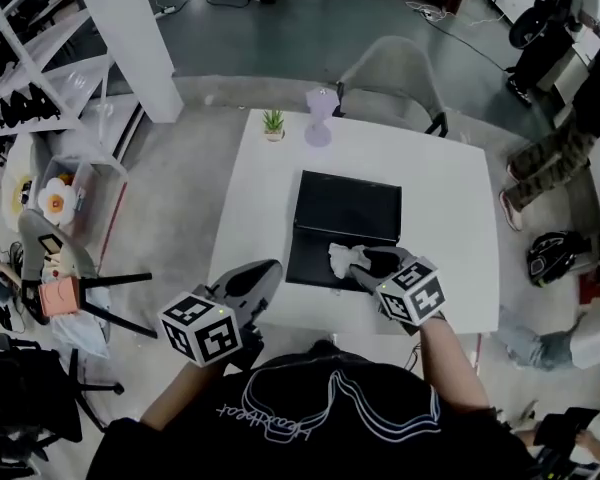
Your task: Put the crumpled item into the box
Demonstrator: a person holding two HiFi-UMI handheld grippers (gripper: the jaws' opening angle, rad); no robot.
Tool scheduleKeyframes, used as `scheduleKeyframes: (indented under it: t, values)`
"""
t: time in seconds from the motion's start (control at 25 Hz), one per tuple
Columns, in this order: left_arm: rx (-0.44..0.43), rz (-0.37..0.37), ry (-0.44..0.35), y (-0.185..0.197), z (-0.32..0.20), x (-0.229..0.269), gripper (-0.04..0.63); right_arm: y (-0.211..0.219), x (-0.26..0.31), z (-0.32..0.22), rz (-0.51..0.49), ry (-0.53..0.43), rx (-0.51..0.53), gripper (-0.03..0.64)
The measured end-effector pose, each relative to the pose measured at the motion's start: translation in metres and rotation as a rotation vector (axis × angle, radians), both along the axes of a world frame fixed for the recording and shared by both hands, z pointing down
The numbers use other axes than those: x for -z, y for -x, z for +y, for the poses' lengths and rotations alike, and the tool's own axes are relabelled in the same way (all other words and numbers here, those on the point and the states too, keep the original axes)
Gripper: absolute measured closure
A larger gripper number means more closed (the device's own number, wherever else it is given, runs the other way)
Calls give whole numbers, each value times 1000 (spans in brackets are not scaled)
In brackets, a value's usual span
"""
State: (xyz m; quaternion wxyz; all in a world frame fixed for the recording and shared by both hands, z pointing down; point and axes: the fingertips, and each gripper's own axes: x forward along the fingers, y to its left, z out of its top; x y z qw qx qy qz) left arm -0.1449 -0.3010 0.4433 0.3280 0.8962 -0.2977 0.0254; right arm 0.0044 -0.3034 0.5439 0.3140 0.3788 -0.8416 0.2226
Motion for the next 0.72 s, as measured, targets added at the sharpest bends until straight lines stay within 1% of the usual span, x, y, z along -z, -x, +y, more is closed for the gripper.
scheduleKeyframes:
  t: [0.08,0.16,0.24,0.32,0.4,0.6,0.72]
  values:
    - [-13,9,-8,-2,0,4,588,8,31,1,-130,-76,-37,488]
    - [-28,22,-18,-6,1,10,588,13,61,4,-242,-144,-78,548]
    - [-47,35,-32,-11,3,19,588,15,86,10,-354,-181,-133,614]
    - [-69,49,-48,-15,6,27,588,17,105,17,-453,-201,-170,614]
    - [-89,67,-63,-17,9,33,588,19,119,26,-503,-236,-177,614]
    - [-134,106,-97,-24,18,50,588,22,144,48,-541,-335,-154,614]
    - [-167,116,-120,-31,24,59,588,19,157,60,-575,-388,-165,614]
